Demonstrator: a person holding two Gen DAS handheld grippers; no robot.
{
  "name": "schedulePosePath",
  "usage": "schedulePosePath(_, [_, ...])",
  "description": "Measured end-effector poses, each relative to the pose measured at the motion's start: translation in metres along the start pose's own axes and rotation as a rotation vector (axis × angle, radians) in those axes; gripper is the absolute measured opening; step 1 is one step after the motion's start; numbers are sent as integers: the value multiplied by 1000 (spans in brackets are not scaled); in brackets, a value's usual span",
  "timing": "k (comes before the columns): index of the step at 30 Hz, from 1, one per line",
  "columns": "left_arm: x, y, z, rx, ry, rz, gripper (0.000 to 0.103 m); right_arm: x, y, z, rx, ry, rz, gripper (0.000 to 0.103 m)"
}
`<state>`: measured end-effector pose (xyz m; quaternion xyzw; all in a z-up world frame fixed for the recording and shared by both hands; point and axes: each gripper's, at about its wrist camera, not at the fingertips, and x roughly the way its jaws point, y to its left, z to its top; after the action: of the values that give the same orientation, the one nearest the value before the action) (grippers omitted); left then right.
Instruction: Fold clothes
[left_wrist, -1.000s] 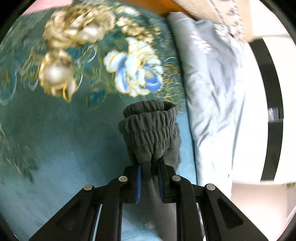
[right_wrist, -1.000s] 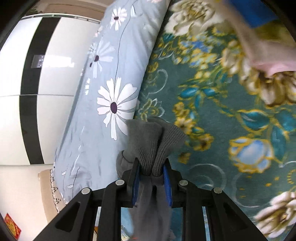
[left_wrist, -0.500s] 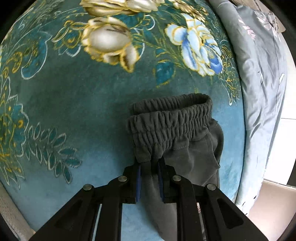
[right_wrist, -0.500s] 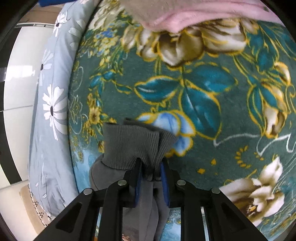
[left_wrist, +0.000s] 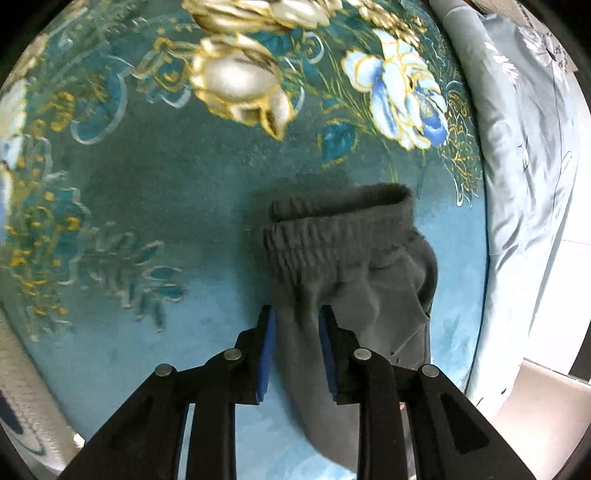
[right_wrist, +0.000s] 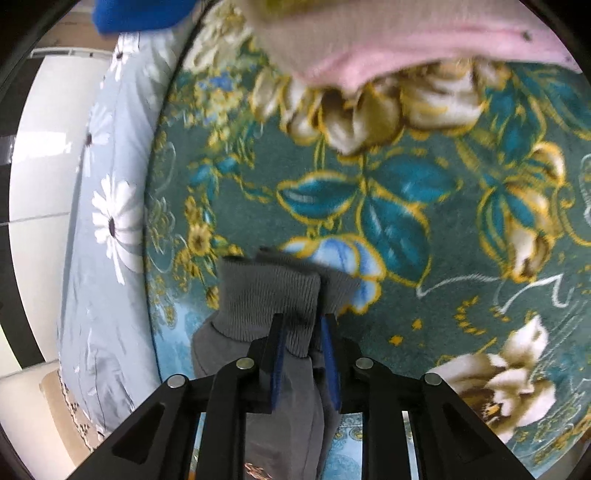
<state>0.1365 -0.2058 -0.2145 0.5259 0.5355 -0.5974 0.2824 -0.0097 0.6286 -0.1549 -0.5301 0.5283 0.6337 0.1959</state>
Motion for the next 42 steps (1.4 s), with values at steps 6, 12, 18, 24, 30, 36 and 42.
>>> schedulePosePath(6, [-37, -26, -15, 131, -111, 14, 24, -9, 56, -30, -243, 13, 42, 22])
schedulePosePath(12, [32, -127, -91, 567, 116, 37, 24, 53, 115, -94, -532, 190, -11, 22])
schedulePosePath(18, [83, -147, -136, 733, 219, 109, 24, 71, 111, -69, -506, 125, -91, 22])
schedulePosePath(24, [111, -112, -124, 634, 246, 215, 24, 89, 101, -36, -423, 117, -111, 20])
schedulePosePath(30, [114, -94, -111, 556, 238, 222, 24, 89, 102, -39, -429, 120, -136, 17])
schedulePosePath(36, [121, -96, -118, 613, 250, 279, 24, 88, 103, -42, -436, 122, -160, 18])
schedulePosePath(42, [106, -95, -131, 632, 253, 275, 24, 35, 80, -40, -385, 33, -65, 21])
